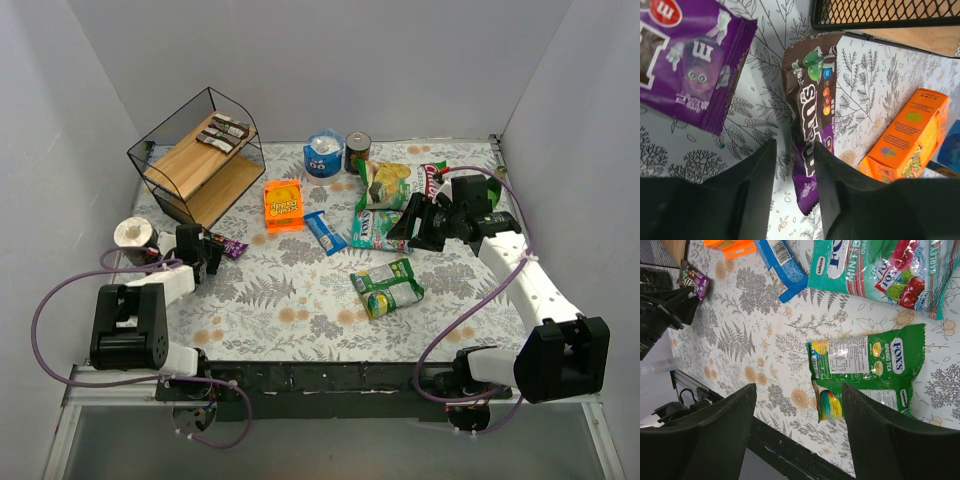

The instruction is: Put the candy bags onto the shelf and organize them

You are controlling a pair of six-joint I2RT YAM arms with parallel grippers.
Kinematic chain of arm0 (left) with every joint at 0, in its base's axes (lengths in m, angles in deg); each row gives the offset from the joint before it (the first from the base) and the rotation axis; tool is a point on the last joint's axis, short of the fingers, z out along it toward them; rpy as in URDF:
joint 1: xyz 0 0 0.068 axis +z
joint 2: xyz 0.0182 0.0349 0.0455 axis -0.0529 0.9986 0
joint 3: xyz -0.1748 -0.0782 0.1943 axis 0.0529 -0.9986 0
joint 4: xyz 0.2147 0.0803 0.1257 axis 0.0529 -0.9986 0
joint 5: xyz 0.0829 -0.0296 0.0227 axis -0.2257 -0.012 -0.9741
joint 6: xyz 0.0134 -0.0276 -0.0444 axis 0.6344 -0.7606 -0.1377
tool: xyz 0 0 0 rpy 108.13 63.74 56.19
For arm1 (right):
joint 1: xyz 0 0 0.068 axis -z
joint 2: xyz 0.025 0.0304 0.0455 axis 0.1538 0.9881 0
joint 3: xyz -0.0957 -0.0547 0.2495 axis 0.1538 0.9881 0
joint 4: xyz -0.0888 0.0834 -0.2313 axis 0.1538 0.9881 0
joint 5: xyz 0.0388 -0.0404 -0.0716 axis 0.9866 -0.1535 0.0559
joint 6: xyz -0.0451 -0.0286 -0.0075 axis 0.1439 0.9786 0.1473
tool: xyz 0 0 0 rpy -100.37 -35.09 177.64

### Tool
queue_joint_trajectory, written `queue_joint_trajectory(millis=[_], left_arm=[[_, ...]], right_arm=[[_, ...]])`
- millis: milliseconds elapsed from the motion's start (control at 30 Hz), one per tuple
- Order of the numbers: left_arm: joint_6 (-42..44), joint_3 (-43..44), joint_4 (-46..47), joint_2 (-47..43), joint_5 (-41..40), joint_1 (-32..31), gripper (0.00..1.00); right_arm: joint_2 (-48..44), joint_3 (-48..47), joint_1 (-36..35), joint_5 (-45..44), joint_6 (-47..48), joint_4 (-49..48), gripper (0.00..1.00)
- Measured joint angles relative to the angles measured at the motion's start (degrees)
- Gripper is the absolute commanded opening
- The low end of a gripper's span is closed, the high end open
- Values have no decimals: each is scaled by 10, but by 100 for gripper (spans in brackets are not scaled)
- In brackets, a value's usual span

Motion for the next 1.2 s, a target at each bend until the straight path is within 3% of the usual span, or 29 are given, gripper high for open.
queue_joint_trajectory(millis=[333,467,500,600,967,1200], left_arm=[[12,14,-4,19,-3,0,22],[12,16,-11,18,-3,0,15],[12,16,-13,16,-2,0,7],[11,16,-24,4,-2,0,0],[39,16,-101,-61,9,0,0],[88,40,-199,-129,70,-9,0]], right_arm=[[1,-3,0,-2,0,5,75],[1,-3,0,-2,0,5,75],[1,-3,0,-2,0,4,75],[1,-3,0,-2,0,4,74],[2,-3,0,2,0,1,74],[3,-3,0,3,-1,-1,76]])
